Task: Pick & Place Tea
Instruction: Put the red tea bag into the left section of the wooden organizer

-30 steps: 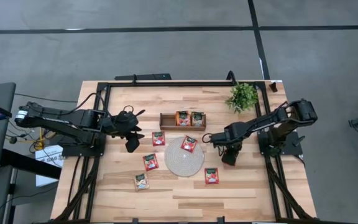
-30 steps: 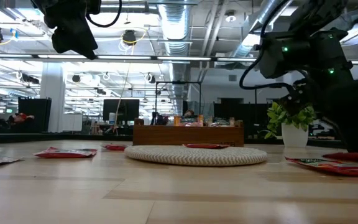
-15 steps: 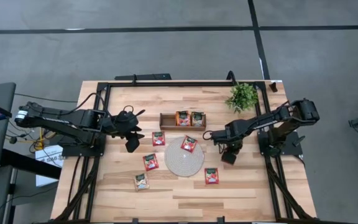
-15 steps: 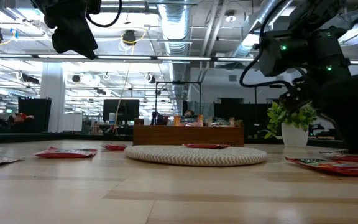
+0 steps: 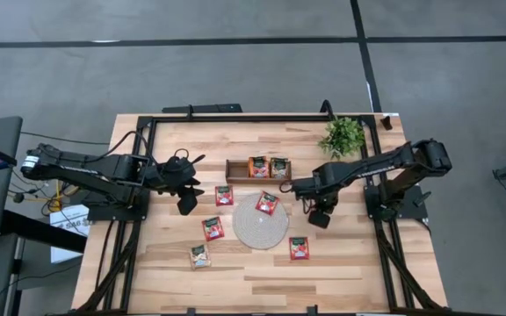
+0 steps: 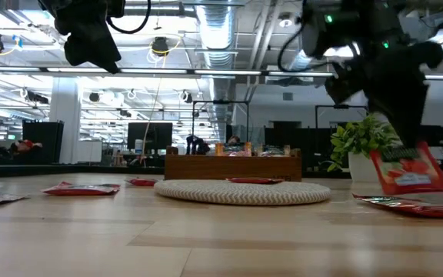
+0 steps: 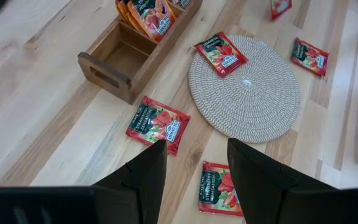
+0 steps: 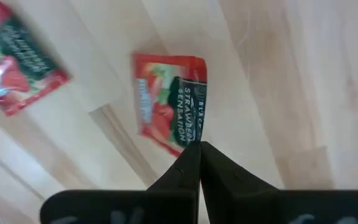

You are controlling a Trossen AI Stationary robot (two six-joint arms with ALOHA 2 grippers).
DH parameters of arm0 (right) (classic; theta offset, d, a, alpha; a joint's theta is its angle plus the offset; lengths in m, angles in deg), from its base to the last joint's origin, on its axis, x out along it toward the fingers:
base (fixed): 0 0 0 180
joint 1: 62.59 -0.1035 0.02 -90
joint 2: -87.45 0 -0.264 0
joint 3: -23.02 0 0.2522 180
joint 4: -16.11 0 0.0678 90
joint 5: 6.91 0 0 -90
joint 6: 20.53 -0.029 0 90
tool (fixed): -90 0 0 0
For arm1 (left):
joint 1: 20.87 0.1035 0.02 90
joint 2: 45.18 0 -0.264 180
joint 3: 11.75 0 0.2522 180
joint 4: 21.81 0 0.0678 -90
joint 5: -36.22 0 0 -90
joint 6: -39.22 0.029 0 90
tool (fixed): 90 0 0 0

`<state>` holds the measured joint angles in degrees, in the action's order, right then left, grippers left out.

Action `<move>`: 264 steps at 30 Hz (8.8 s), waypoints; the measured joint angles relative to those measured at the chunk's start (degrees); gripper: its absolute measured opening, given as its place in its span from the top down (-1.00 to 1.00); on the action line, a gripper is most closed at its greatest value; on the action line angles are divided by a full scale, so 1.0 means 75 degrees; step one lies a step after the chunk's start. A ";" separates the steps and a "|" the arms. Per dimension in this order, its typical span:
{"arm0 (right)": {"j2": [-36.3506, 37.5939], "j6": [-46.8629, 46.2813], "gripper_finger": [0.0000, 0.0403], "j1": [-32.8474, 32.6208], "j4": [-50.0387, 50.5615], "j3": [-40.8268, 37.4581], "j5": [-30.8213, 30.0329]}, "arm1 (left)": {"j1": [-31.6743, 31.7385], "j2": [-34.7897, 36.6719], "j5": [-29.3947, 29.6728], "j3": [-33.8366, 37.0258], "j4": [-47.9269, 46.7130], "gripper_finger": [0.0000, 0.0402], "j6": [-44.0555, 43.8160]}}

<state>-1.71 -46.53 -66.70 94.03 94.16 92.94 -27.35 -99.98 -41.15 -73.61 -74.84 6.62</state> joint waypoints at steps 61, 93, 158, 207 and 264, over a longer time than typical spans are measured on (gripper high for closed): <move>-0.0023 0.1659 1.00 -0.0453 -0.1410 0.3557 -0.1115 | 0.0778 -0.3856 -0.1469 -0.0743 0.7237 0.19 0.1699; -0.0026 0.2131 1.00 -0.0383 -0.1646 0.3557 -0.1160 | 0.0772 -0.4194 -0.2363 -0.0746 0.7778 0.19 0.1175; 0.3047 0.2117 0.87 -0.0791 -0.1552 0.1832 -0.2735 | 0.2098 -0.4080 -0.1213 -0.0737 0.6672 1.00 0.2003; 0.8119 -0.0133 0.92 -0.0584 -0.5420 -0.2370 -0.3331 | 0.4278 -0.4817 -0.2578 0.3293 1.3064 1.00 0.1207; 0.8119 -0.0063 0.92 -0.0584 -0.5414 -0.2365 -0.3331 | 0.4505 -0.4929 -0.3151 0.3287 1.3300 0.44 0.0905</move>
<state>59.18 -47.01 -71.08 53.43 76.42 67.96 6.44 -136.95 -64.78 -48.95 24.90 13.41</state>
